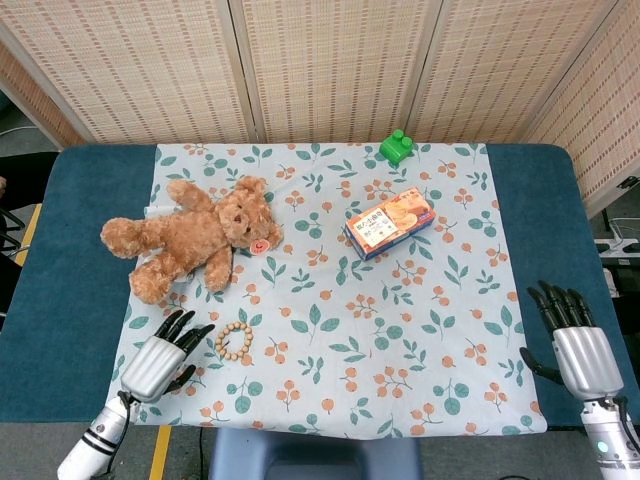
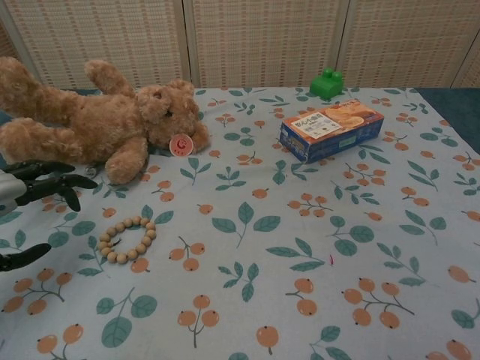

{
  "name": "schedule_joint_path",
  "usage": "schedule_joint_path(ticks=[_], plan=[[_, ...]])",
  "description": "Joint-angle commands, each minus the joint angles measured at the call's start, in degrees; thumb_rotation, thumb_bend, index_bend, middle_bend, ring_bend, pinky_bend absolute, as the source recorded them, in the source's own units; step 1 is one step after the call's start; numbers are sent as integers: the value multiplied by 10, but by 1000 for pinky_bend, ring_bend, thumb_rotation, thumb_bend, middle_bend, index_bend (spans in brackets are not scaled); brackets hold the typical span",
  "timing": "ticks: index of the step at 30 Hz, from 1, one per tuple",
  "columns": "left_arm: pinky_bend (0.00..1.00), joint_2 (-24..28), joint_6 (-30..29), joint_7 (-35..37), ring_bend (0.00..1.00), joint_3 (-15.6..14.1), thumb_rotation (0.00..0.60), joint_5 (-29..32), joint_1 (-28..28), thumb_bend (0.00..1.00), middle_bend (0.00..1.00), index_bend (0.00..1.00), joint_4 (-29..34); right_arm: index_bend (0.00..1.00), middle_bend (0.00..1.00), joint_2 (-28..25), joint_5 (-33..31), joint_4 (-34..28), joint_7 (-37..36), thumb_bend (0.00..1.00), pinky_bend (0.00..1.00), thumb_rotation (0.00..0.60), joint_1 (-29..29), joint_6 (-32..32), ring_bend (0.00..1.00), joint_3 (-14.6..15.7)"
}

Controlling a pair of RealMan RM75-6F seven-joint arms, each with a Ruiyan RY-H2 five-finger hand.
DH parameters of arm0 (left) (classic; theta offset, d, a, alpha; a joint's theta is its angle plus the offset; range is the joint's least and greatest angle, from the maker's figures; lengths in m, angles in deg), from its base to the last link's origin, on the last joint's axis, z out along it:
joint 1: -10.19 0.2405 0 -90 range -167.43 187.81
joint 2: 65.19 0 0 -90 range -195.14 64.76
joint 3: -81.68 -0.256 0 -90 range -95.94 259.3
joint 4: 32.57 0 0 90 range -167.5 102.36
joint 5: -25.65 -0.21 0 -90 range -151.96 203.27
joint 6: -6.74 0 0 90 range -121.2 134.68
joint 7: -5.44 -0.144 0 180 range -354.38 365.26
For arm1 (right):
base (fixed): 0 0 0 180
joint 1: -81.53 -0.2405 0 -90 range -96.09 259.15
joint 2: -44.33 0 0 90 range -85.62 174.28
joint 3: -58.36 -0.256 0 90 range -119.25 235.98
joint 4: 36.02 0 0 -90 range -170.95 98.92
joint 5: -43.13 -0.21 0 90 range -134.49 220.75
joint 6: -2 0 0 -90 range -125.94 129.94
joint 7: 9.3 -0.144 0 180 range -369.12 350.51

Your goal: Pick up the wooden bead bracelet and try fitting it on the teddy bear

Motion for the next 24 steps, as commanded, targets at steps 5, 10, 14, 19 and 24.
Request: schedule_joint_path(ticks=[5,10,14,19,24], plan=[[83,-41,41,-73,78,-1,600,17,-25,404,332,193,-4,0,0,-6,-1,0,-10,238,0,545,1,-1,0,0],[80,-60,40,-114,79,-8,600,12,-29,403,326,234,-14,0,0,-9,2,-2,-14,238,0,543,1,-1,0,2],[79,-75,45,-145,78,-11,600,18,-30,404,314,248,-26,0,0,-12,5,-4,-18,238,0,544,2,-1,0,4],[79,-90,54,-171,78,-11,600,31,-33,404,311,245,-43,0,0,-14,7,-5,-21,238,0,543,2,-2,0,5],[79,-96,64,-176,78,-15,600,36,-40,403,313,281,-48,0,0,-15,6,-5,-23,238,0,544,3,-1,0,5]])
